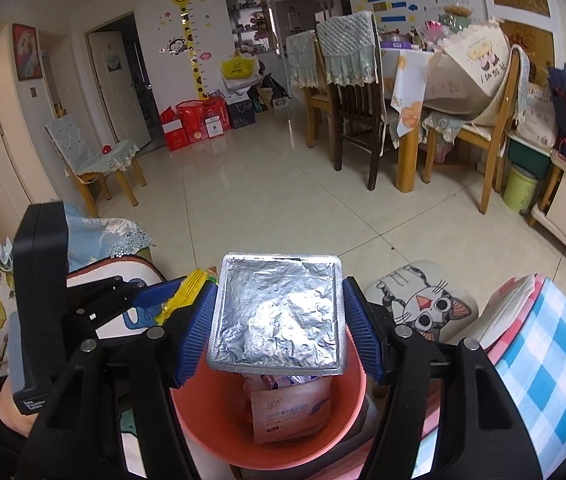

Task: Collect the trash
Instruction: 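Open both grippers to drop the packets and foil tray into the bucket, then move both grippers back over the table toward the remaining wrappers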

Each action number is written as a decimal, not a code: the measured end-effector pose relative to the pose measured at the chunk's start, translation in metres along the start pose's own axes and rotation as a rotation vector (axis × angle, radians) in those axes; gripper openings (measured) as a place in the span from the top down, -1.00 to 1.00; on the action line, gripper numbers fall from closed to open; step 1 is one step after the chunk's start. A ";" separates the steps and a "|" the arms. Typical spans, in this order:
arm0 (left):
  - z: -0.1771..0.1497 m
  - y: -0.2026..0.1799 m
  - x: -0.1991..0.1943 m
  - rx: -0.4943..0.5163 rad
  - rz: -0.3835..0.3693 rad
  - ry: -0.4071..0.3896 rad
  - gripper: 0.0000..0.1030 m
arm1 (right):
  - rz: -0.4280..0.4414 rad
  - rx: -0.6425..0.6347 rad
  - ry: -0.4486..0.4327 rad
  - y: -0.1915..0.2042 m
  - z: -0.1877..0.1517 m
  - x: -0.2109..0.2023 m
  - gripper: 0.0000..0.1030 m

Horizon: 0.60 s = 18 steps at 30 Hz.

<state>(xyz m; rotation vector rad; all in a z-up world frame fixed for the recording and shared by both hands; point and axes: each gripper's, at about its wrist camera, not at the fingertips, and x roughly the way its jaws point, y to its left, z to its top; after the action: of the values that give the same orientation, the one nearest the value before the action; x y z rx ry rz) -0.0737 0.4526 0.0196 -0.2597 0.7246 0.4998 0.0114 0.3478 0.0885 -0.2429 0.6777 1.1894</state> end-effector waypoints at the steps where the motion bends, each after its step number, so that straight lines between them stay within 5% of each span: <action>1: -0.001 0.000 0.002 -0.002 -0.001 0.002 0.21 | 0.007 0.006 0.005 -0.001 -0.001 0.003 -0.26; 7: 0.003 0.000 -0.004 -0.003 0.018 -0.027 -0.15 | -0.006 0.008 -0.006 -0.005 -0.002 0.005 -0.50; 18: 0.012 -0.011 -0.020 0.004 0.017 -0.049 -0.17 | -0.045 0.053 -0.051 -0.030 -0.013 -0.036 -0.50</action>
<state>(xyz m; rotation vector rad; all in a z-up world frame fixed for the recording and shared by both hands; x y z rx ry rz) -0.0739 0.4407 0.0424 -0.2376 0.6803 0.5190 0.0264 0.3017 0.0951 -0.1819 0.6556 1.1297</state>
